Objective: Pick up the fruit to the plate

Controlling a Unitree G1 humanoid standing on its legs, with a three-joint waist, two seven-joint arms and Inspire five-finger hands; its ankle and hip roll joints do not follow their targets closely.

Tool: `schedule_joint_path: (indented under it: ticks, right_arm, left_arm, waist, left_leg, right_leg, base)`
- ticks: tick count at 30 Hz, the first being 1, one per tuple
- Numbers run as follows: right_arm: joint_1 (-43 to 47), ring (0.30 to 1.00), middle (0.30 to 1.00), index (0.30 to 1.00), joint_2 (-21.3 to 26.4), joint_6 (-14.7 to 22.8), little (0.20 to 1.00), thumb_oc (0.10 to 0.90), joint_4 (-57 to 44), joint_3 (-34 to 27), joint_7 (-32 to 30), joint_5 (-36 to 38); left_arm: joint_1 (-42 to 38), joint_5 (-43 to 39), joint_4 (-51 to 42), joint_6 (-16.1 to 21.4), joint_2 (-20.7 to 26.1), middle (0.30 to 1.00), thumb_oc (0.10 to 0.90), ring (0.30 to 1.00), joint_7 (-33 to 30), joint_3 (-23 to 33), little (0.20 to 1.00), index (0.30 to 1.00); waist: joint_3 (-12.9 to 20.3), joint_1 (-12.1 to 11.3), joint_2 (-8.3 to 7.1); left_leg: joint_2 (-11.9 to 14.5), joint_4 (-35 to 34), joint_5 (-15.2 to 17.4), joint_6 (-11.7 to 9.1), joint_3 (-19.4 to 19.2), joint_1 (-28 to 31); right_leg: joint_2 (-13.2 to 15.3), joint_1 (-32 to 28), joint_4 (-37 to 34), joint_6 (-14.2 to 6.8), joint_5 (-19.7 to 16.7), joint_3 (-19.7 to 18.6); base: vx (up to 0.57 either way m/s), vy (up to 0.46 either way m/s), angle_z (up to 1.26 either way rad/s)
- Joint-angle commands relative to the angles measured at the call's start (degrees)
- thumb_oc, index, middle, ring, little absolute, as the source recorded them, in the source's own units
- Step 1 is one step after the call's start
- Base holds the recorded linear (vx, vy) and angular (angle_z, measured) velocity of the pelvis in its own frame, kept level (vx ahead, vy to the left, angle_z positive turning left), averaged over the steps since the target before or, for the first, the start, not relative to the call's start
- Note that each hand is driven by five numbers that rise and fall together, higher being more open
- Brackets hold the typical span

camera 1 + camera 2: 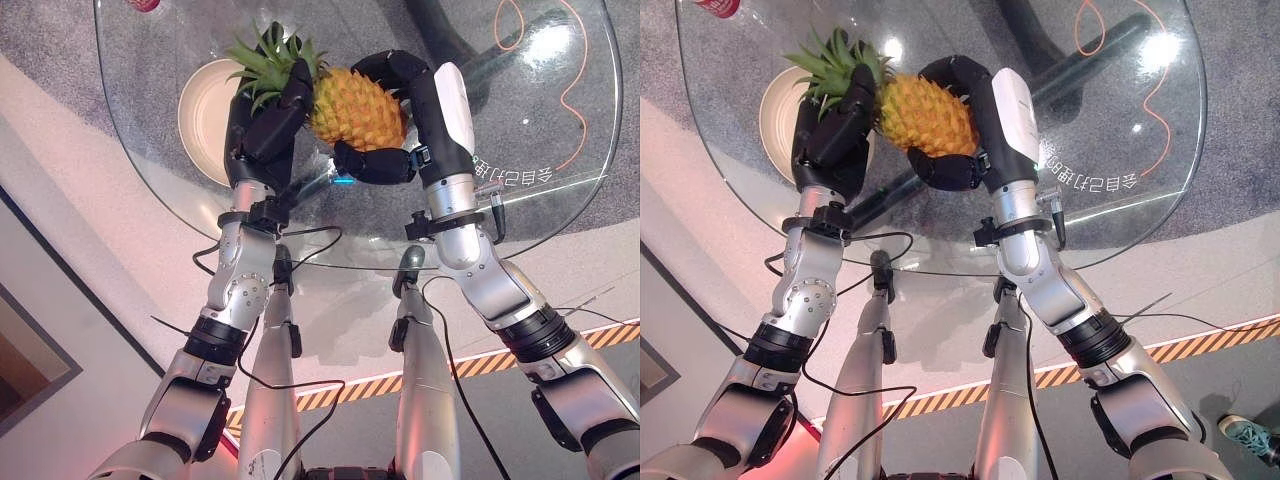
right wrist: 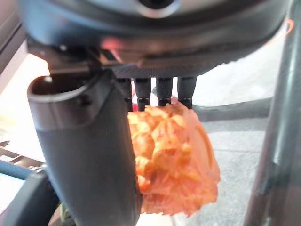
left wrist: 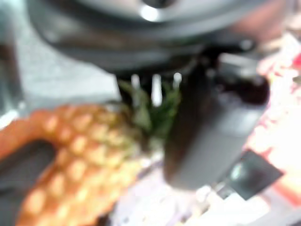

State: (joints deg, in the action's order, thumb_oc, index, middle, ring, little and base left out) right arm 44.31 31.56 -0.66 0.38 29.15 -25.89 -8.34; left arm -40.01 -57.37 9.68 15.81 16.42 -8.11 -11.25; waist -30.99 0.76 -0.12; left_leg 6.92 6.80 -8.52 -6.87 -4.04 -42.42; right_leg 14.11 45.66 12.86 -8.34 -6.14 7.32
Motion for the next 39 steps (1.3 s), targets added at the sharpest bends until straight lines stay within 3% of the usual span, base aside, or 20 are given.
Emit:
schedule_joint_path:
  ticks: [1,17,18,19,30,39]
  right_arm:
    - [7.36,0.3,0.3,0.3,-0.42,6.11,0.2,0.1,-8.63,-1.1,-0.97,-0.08]
    - [6.69,0.3,0.3,0.3,-0.56,5.79,0.2,0.1,-9.19,-1.95,-1.78,-0.34]
    - [6.84,0.345,0.345,0.345,-0.65,5.62,0.252,0.152,-9.25,-2.08,-2.1,0.03]
    - [6.69,0.9,0.9,0.9,-0.76,5.73,0.9,0.8,-9.12,-2.18,-2.45,0.34]
    - [5.44,0.9,0.9,0.9,-1.65,5.97,0.9,0.8,-9.0,-3.22,-3.27,0.03]
    - [5.32,0.9,0.9,0.9,-2.08,6.12,0.9,0.8,-8.47,-3.88,-3.87,-0.43]
  left_arm:
    - [-6.02,1.22,-7.79,4.68,-0.74,0.3,0.1,0.3,7.16,-1.65,0.2,0.3]
    - [-5.62,0.77,-7.56,5.19,-0.86,0.3,0.1,0.3,7.33,-1.49,0.2,0.3]
    - [-5.78,0.95,-7.62,5.2,-0.95,0.3,0.1,0.3,7.22,-1.44,0.2,0.3]
    - [-5.71,1.01,-7.53,5.33,-1.05,0.3,0.1,0.3,7.28,-1.4,0.2,0.3]
    - [-5.32,2.17,-7.4,6.91,-1.5,0.3,0.1,0.3,6.42,-0.69,0.2,0.3]
    - [-4.97,4.16,-7.61,11.14,-2.1,0.3,0.1,0.3,1.94,1.07,0.2,0.3]
  waist:
    - [1.2,0.16,-0.63]
    - [1.2,0.24,-0.59]
    - [1.2,0.26,-0.59]
    - [1.2,0.27,-0.58]
    - [1.2,0.37,-0.57]
    - [1.2,0.23,-0.54]
  left_leg:
    - [-2.22,2.0,2.5,0.46,0.02,-0.92]
    - [-2.23,1.86,2.89,0.43,0.13,-0.5]
    - [-2.29,1.8,2.49,0.5,0.14,-0.93]
    - [-2.3,1.73,2.47,0.52,0.14,-0.9]
    - [-2.28,1.59,2.9,0.43,0.14,-0.44]
    - [-2.47,1.61,2.51,0.49,0.36,-1.08]
  right_leg:
    - [-1.45,-2.19,-3.61,-0.97,-1.38,1.85]
    - [-1.55,-2.43,-3.64,-1.09,-1.12,1.71]
    - [-1.48,-2.0,-3.74,-1.04,-1.53,1.69]
    - [-1.51,-2.01,-3.75,-1.03,-1.53,1.68]
    - [-1.59,-2.34,-3.75,-1.08,-1.15,1.6]
    - [-1.56,-1.85,-3.83,-0.91,-1.42,1.6]
  base:
    - [0.0,0.0,0.0]
    - [0.0,0.0,0.0]
    - [0.0,0.0,0.0]
    - [0.0,0.0,0.0]
    - [0.0,0.0,0.0]
    - [0.0,0.0,0.0]
